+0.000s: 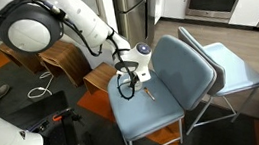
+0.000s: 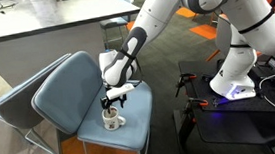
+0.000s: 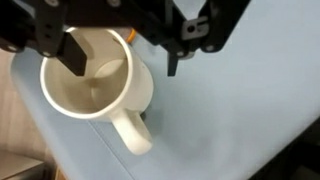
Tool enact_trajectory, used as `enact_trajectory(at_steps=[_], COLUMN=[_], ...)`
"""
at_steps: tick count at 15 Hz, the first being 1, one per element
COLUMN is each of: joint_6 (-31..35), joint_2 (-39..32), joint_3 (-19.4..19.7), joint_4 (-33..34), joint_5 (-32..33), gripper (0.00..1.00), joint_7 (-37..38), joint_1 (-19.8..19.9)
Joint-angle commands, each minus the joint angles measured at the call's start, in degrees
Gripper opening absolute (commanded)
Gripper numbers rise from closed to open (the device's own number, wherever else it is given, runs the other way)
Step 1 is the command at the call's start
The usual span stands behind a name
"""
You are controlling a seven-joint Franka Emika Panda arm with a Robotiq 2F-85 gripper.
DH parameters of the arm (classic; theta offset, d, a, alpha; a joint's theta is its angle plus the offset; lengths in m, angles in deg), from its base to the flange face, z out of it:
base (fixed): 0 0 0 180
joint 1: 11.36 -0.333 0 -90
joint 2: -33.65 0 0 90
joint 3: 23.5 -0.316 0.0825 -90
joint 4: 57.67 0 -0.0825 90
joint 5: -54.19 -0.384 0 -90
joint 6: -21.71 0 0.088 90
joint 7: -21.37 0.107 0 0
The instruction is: Move the mug to the right side of the chair
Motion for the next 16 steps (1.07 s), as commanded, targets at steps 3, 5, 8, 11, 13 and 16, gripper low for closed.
enact_trajectory(at_steps=[3, 5, 8, 11, 13, 16], joint_6=[-1.9, -1.8, -2.0, -2.7, -2.8, -2.1], joint_2=[-0.9, -0.9, -0.8, -0.3, 0.7, 3.1], joint_3=[0.0, -0.1, 0.0, 0.7, 1.2, 4.1], joint_4=[1.1, 1.1, 1.2, 1.1, 0.6, -1.2], joint_5=[-0.9, -0.9, -0.4, 0.3, 0.5, 2.1], gripper=[0.51, 0.37, 0.12, 0.0, 0.03, 0.02], joint_7=[0.8, 0.5, 0.4, 1.1, 1.5, 3.6], joint_1=[0.1, 0.0, -0.3, -0.9, -1.0, -2.7])
